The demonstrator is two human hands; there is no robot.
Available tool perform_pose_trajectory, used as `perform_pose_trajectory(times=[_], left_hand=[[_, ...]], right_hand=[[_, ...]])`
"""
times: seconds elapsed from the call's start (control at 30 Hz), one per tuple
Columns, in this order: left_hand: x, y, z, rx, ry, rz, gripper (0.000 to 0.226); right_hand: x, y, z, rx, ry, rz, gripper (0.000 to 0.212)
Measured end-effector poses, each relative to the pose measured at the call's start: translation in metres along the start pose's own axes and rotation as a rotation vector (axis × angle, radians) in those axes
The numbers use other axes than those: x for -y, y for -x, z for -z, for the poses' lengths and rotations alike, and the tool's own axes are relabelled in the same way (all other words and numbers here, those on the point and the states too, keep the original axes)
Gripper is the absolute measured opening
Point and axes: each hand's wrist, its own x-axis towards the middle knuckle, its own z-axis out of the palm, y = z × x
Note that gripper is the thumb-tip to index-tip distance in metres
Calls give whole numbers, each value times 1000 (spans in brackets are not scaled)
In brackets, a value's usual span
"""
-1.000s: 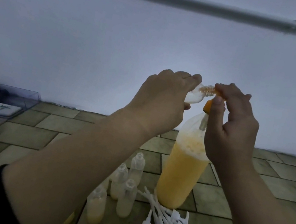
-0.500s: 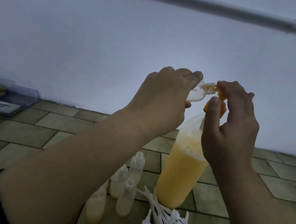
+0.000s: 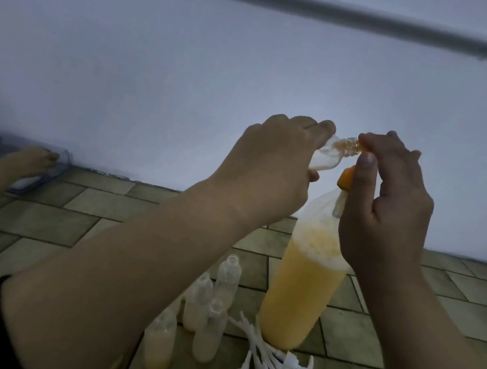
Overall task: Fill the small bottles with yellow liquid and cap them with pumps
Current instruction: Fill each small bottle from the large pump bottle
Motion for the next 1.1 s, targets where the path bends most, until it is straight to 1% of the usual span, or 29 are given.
perform_pose_trajectory(times=[0.07,0.17,0.27,0.33,0.5,0.7,0.77,0.87,1.03,1.1], left_hand=[[-2,2,-5,25,-1,-2,53],[0,3,-4,67,-1,-10,49],[3,-3,7,60,-33,-26,45],[3,-6,12,37,-37,-37,46],[0,-4,4,28,-2,-30,46],[3,-2,2,96,-10,-14,44],[4,-5,9,85,-4,-16,44],[2,-7,13,49,9,-29,46],[0,-4,0,43,37,8,45],[0,-2,-4,70,37,15,45]], right_hand=[[-5,5,-2,-1,10,-9,44],[-5,9,1,41,18,-15,48],[2,0,8,80,38,11,52],[5,-5,12,69,33,12,54],[-2,2,6,1,-16,25,47],[-6,6,2,33,-34,23,44],[-1,1,6,39,-19,39,47],[2,-3,10,5,-12,26,50],[-4,2,2,-15,2,21,46],[-6,6,0,-5,-2,6,45]])
